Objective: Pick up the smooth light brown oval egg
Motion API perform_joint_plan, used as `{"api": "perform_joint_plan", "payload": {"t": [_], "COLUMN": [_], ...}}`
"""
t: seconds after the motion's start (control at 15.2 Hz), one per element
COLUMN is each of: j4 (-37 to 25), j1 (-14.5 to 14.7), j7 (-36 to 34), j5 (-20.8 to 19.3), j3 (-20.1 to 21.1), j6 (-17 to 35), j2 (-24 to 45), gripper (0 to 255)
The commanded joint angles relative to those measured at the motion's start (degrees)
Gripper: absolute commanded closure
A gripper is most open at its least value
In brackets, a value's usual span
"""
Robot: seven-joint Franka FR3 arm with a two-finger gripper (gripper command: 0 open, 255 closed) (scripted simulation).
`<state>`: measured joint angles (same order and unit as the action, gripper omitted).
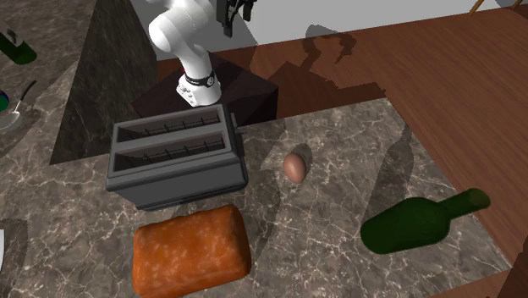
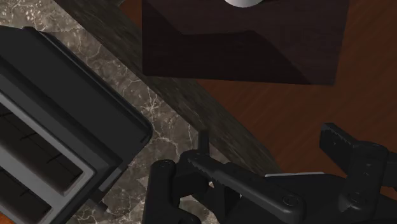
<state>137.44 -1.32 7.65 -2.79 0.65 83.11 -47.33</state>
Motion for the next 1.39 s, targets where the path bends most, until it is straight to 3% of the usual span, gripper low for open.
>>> {"api": "perform_joint_plan", "payload": {"t": [0.0, 0.66, 1.32], "j4": [0.0, 2.3, -4.1], "j1": [0.0, -3.3, -7.3], "j7": [0.0, -6.1, -14.2], "j5": [0.0, -4.2, -10.8], "j3": [0.0, 1.1, 1.5], "j6": [0.0, 20.8, 36.9], "j2": [0.0, 15.7, 35.8], "gripper": [0, 0, 0]}}
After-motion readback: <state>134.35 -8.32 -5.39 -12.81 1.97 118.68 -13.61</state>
